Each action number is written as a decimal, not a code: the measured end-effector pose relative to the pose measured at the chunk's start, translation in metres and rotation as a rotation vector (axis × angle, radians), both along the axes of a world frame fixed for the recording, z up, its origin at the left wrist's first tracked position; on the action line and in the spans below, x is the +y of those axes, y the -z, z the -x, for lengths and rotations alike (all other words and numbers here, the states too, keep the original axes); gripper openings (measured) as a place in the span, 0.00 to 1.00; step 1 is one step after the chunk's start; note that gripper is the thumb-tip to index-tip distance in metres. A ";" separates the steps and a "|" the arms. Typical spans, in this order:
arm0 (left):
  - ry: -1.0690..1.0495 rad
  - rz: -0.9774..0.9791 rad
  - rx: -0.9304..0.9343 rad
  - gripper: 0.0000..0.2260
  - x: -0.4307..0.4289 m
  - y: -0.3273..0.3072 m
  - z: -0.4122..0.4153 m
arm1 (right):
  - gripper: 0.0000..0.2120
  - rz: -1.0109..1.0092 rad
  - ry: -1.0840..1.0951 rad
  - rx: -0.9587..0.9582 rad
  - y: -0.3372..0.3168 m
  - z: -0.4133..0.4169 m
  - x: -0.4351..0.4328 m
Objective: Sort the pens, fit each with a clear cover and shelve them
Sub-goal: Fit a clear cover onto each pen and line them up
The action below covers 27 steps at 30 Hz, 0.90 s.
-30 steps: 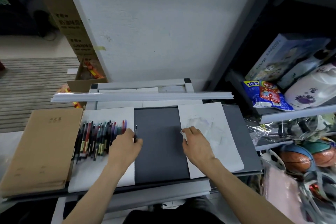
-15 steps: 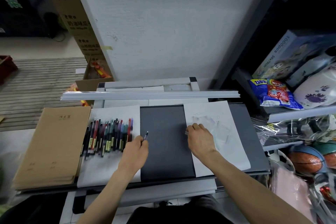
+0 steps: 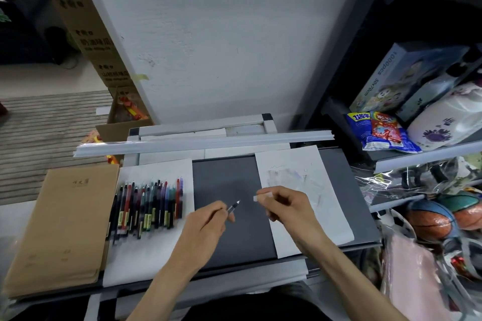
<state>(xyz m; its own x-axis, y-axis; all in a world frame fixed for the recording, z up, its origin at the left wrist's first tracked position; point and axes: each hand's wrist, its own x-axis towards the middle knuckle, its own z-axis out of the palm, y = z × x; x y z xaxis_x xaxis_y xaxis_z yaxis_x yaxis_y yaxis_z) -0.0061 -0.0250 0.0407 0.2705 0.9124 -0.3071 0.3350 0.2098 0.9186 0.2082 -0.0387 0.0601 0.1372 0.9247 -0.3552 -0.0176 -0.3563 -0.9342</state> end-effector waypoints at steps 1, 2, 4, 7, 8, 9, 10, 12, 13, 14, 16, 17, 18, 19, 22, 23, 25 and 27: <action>0.026 -0.036 0.004 0.13 -0.001 -0.004 -0.001 | 0.04 -0.005 0.018 0.063 -0.005 0.000 -0.001; 0.047 -0.067 0.001 0.12 -0.002 -0.009 -0.001 | 0.05 -0.008 0.030 0.121 -0.007 0.000 -0.002; 0.078 -0.119 -0.003 0.12 -0.003 -0.019 -0.003 | 0.08 -0.032 0.030 0.200 -0.011 0.001 -0.004; 0.105 -0.168 0.034 0.11 -0.004 -0.030 -0.005 | 0.11 -0.095 0.014 0.137 -0.016 0.004 -0.007; 0.108 -0.176 0.043 0.10 -0.004 -0.031 -0.005 | 0.11 -0.114 0.014 0.120 -0.017 0.005 -0.008; 0.111 -0.181 0.048 0.10 -0.004 -0.033 -0.006 | 0.11 -0.125 0.014 0.117 -0.017 0.007 -0.008; 0.117 -0.187 0.056 0.10 -0.005 -0.034 -0.007 | 0.11 -0.131 0.011 0.117 -0.017 0.008 -0.008; 0.141 -0.196 0.072 0.10 -0.005 -0.036 -0.009 | 0.11 -0.136 -0.019 0.110 -0.017 0.011 -0.009; 0.151 -0.201 0.077 0.10 -0.005 -0.036 -0.010 | 0.10 -0.137 -0.043 0.096 -0.018 0.012 -0.009; 0.156 -0.208 0.080 0.10 -0.005 -0.036 -0.010 | 0.09 -0.139 -0.071 0.069 -0.018 0.014 -0.010; 0.153 -0.212 0.077 0.11 -0.006 -0.036 -0.011 | 0.07 -0.149 -0.107 0.007 -0.018 0.017 -0.010; 0.150 -0.209 0.073 0.11 -0.006 -0.035 -0.011 | 0.07 -0.154 -0.106 -0.010 -0.018 0.018 -0.011; 0.151 -0.204 0.071 0.11 -0.006 -0.034 -0.011 | 0.07 -0.156 -0.100 -0.016 -0.018 0.019 -0.011; 0.158 -0.200 0.070 0.12 -0.006 -0.033 -0.011 | 0.07 -0.154 -0.095 -0.013 -0.017 0.020 -0.011; 0.195 -0.161 0.066 0.15 -0.006 -0.030 -0.008 | 0.07 -0.134 -0.089 0.011 -0.014 0.026 -0.010; 0.201 -0.149 0.063 0.15 -0.005 -0.030 -0.006 | 0.08 -0.132 -0.088 0.018 -0.012 0.028 -0.011; 0.202 -0.162 0.070 0.16 -0.005 -0.028 -0.003 | 0.09 -0.136 -0.091 0.026 -0.010 0.032 -0.012; 0.198 -0.180 0.079 0.15 -0.005 -0.025 -0.001 | 0.10 -0.142 -0.096 0.045 -0.008 0.036 -0.011</action>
<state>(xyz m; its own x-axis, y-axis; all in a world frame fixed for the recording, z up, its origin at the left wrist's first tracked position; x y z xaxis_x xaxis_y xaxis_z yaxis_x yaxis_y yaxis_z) -0.0054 -0.0302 0.0656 0.4306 0.8859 -0.1723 0.4254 -0.0308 0.9045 0.1725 -0.0502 0.0683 0.0332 0.9740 -0.2242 -0.0330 -0.2231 -0.9742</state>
